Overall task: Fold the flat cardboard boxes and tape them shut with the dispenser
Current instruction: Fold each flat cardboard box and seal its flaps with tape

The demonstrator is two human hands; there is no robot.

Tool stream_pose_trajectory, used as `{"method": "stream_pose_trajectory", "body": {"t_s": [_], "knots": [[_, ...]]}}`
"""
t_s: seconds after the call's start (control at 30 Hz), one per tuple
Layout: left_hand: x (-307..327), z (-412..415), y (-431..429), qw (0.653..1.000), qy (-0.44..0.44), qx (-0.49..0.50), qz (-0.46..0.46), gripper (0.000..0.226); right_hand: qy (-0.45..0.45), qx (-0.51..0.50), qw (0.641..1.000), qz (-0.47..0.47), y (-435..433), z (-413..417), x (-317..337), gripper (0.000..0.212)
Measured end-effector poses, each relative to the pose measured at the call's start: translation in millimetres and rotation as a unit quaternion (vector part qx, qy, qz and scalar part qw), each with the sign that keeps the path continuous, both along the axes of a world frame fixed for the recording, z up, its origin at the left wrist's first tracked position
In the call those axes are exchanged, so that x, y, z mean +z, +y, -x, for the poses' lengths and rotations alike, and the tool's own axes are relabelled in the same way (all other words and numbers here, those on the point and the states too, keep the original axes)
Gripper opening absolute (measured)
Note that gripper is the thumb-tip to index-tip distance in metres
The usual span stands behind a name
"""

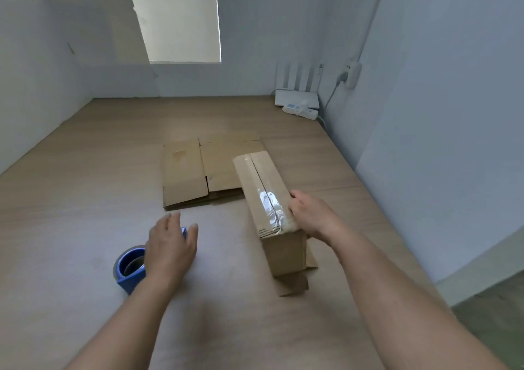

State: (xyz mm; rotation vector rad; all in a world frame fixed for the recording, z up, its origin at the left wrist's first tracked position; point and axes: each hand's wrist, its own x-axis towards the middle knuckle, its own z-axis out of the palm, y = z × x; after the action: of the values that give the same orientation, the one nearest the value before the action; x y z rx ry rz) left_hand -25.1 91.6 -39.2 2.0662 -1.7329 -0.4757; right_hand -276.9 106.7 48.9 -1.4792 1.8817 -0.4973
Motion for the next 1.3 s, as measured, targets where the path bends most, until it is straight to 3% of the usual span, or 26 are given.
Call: {"method": "stream_pose_trajectory", "body": {"t_s": [0.1,0.2,0.3,0.4,0.6,0.67,0.73,0.83,0.9,1.0,1.07,1.17,1.3], "knots": [[4.7,26.7,-7.9,0.982,0.177,-0.029,-0.057,0.047,-0.050,-0.040,0.998,0.001,-1.3,16.8,-7.5,0.029],[-2.5,46.4,-6.7,0.931,0.312,-0.008,-0.190,0.044,-0.070,-0.094,0.993,0.026,0.4,41.0,-16.2,0.030],[-5.7,72.7,0.6,0.889,0.358,0.002,-0.284,0.042,-0.082,-0.138,0.986,0.050,7.5,69.8,-24.8,0.033],[-11.3,102.0,4.1,0.854,0.410,0.026,-0.321,0.043,-0.103,-0.181,0.976,0.061,15.1,94.0,-30.0,0.033],[-16.7,147.2,2.3,0.788,0.484,0.046,-0.377,0.031,-0.099,-0.230,0.965,0.073,18.4,129.0,-48.3,0.052],[-20.0,158.0,0.4,0.797,0.479,0.046,-0.364,0.027,-0.093,-0.232,0.965,0.075,19.2,131.6,-46.1,0.052],[-25.8,162.9,-4.2,0.831,0.457,0.059,-0.310,0.022,-0.092,-0.228,0.966,0.077,20.1,130.4,-41.3,0.045],[-35.9,151.6,-16.2,0.907,0.355,0.073,-0.215,0.027,-0.093,-0.210,0.970,0.078,19.3,116.7,-29.7,0.036],[-41.5,135.3,-18.5,0.936,0.269,0.065,-0.218,0.035,-0.111,-0.167,0.978,0.061,19.0,96.2,-23.1,0.034],[-56.4,111.7,-10.0,0.941,0.209,0.059,-0.259,0.027,-0.118,-0.092,0.988,0.034,18.5,58.5,-22.3,0.033],[-60.0,103.0,-2.1,0.937,0.230,0.060,-0.257,0.013,-0.089,-0.049,0.995,0.026,14.6,38.2,-28.0,0.032],[-56.2,94.4,0.9,0.928,0.265,0.063,-0.255,0.015,-0.029,-0.018,0.999,0.017,2.6,24.0,-31.5,0.030],[-31.6,67.7,-0.6,0.971,0.138,0.014,-0.195,0.032,-0.040,-0.011,0.999,-0.004,-4.1,25.2,-29.7,0.034]]}}
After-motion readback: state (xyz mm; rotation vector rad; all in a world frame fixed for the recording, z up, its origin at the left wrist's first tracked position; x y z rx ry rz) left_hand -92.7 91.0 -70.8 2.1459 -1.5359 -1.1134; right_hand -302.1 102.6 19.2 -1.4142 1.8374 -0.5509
